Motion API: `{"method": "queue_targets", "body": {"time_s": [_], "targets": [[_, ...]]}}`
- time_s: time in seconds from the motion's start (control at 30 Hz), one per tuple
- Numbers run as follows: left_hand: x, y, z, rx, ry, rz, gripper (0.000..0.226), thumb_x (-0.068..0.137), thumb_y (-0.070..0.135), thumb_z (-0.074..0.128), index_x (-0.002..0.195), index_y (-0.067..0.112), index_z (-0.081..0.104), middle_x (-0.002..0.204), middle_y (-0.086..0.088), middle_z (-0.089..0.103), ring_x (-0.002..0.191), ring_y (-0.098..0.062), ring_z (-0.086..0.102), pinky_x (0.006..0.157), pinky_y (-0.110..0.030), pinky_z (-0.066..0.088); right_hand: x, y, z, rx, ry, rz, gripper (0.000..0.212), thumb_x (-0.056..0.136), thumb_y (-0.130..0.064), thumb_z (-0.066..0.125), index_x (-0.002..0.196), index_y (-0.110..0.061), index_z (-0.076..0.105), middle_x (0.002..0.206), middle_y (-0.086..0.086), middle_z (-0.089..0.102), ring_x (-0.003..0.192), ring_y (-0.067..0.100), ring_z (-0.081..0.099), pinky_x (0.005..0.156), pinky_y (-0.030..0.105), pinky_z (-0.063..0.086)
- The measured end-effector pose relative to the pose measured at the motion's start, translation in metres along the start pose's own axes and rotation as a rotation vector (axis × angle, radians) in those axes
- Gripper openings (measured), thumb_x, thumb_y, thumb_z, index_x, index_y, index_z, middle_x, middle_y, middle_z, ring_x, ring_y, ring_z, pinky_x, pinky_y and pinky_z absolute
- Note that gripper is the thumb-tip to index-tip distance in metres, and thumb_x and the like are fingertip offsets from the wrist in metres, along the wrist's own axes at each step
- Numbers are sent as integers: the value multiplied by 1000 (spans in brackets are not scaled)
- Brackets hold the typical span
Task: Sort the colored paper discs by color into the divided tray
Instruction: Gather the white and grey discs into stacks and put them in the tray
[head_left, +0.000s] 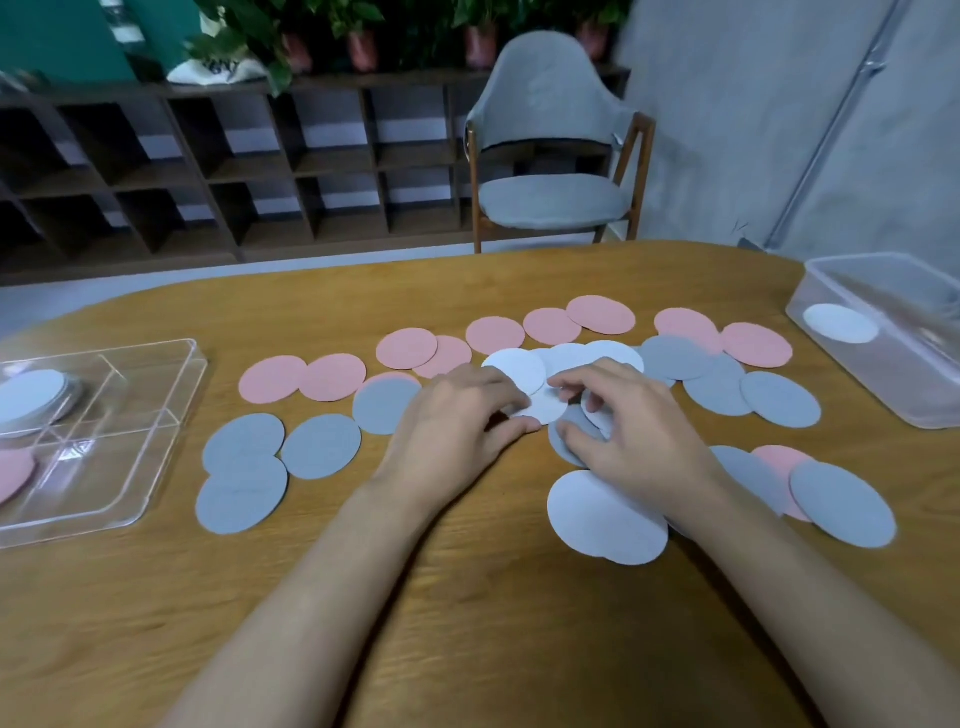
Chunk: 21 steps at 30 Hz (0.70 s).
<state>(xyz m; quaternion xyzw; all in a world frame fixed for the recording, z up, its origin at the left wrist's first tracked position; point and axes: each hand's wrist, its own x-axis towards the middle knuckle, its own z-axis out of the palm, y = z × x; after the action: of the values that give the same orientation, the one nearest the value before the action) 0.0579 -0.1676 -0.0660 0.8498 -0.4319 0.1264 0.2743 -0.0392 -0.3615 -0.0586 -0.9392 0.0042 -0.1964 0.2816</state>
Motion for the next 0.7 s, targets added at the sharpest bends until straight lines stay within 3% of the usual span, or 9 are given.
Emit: {"method": "queue_targets", "body": {"time_s": [0.17, 0.27, 0.37, 0.43, 0.53, 0.7], "targets": [[1, 5, 1, 121, 10, 155, 24, 103, 33, 56, 96, 17, 73, 87, 3, 66, 79, -23, 61, 66, -41, 50, 2, 0, 0, -5, -1, -18, 40, 88, -22, 77, 126, -26, 68, 115, -15, 62, 104, 5, 52, 88, 24, 46], [-1, 6, 1, 99, 6, 161, 21, 103, 28, 55, 98, 15, 71, 91, 2, 67, 83, -24, 62, 68, -40, 50, 1, 1, 0, -14, -9, -23, 38, 89, -26, 78, 126, -27, 70, 118, -15, 63, 111, 7, 52, 92, 29, 47], [-2, 3, 0, -53, 33, 53, 13, 98, 29, 67, 104, 18, 71, 101, 7, 66, 94, -14, 62, 75, -33, 52, 1, 1, 1, -30, -25, -21, 36, 91, -28, 76, 127, -27, 70, 120, -15, 64, 116, 10, 52, 95, 37, 50], [-1, 0, 0, -130, 21, -30, 29, 91, 37, 76, 113, 18, 71, 107, 8, 69, 98, -12, 60, 81, -29, 50, 2, 2, 1, -39, -25, -16, 36, 92, -29, 75, 127, -27, 70, 122, -15, 64, 116, 10, 52, 95, 38, 50], [1, -3, 4, -107, -28, -64, 36, 87, 44, 79, 107, 13, 75, 104, 4, 75, 95, -19, 58, 84, -38, 50, 2, 3, 1, -50, -30, -9, 39, 92, -30, 75, 130, -28, 68, 127, -15, 63, 120, 9, 51, 98, 36, 49], [-3, -2, 2, -48, -12, 61, 22, 101, 40, 63, 106, 24, 77, 98, 13, 76, 96, -14, 58, 78, -42, 54, 2, 1, 0, -36, -27, -22, 42, 91, -30, 77, 132, -29, 68, 135, -16, 61, 128, 6, 48, 102, 26, 41]]}}
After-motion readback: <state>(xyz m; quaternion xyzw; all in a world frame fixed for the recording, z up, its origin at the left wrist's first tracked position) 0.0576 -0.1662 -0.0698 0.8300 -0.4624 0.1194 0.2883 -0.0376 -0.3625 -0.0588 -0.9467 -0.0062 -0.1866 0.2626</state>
